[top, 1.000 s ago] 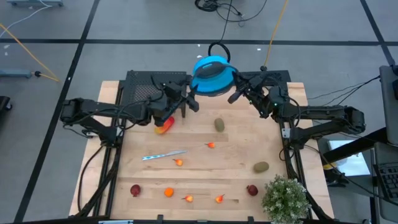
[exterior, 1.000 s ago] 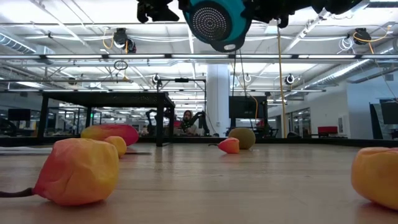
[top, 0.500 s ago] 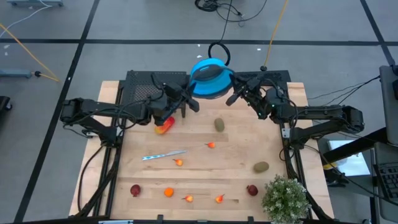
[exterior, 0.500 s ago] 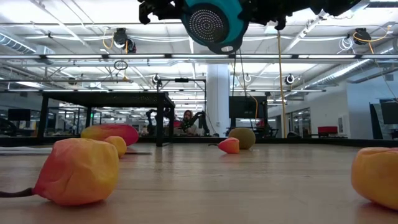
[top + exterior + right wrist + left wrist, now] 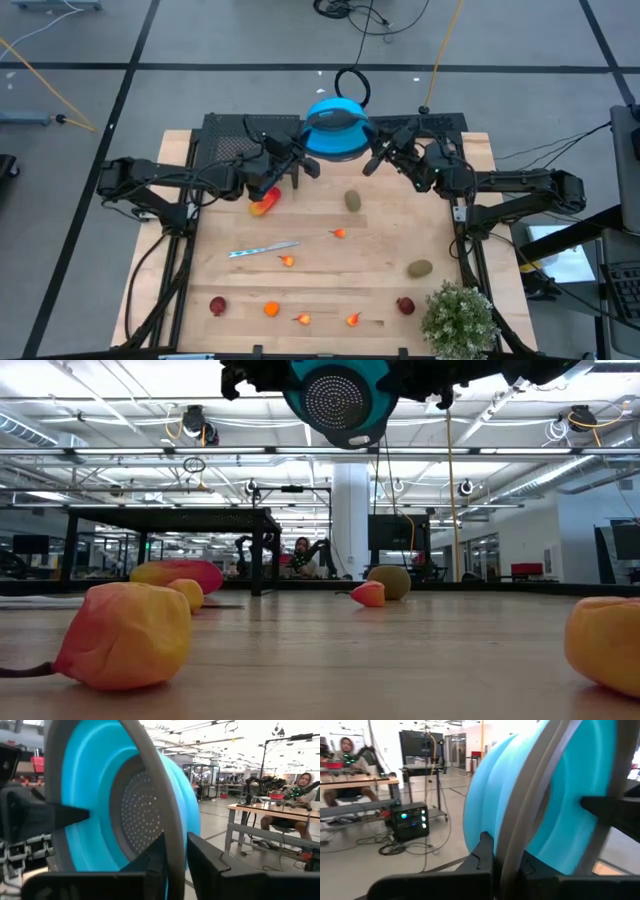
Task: Pick & Place Fruit
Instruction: Put the blue strainer bowl on the shelf
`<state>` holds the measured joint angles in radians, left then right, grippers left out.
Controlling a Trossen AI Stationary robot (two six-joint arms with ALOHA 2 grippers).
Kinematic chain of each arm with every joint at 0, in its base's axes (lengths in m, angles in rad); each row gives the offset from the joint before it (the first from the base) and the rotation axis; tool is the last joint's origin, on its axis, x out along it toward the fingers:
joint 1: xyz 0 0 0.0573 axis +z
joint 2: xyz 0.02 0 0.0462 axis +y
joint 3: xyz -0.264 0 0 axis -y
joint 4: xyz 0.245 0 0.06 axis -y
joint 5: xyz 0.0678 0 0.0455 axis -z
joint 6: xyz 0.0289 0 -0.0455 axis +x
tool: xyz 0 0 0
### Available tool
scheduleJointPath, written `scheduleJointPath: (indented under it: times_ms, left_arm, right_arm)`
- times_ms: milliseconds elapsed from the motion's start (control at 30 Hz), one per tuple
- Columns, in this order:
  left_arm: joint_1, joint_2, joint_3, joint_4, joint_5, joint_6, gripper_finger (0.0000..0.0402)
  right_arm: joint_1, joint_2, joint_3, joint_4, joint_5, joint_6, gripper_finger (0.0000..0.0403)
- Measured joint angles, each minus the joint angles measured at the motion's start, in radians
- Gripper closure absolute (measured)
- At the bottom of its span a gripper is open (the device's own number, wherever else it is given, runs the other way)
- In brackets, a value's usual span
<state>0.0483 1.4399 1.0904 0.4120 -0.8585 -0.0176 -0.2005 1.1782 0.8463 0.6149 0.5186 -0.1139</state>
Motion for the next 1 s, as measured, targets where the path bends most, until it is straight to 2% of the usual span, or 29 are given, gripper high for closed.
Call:
scheduleJointPath:
  times_ms: [267, 467, 700, 1000]
  left_arm:
    - [0.002, 0.000, 0.000, 0.001, -0.082, 0.082, 0.0400]
    - [0.026, 0.000, 0.000, 0.000, -0.129, 0.103, 0.0401]
    - [0.061, -0.007, 0.000, -0.018, -0.187, 0.122, 0.0401]
    - [0.133, -0.094, 0.000, -0.177, -0.194, 0.060, 0.0401]
  right_arm:
    - [0.000, -0.024, 0.000, -0.096, -0.006, 0.000, 0.0259]
    - [-0.001, -0.031, 0.000, -0.133, 0.012, -0.002, 0.0221]
    - [-0.001, -0.045, 0.000, -0.159, 0.094, -0.012, 0.0205]
    - [-0.001, -0.130, 0.000, -0.290, 0.089, -0.040, 0.0212]
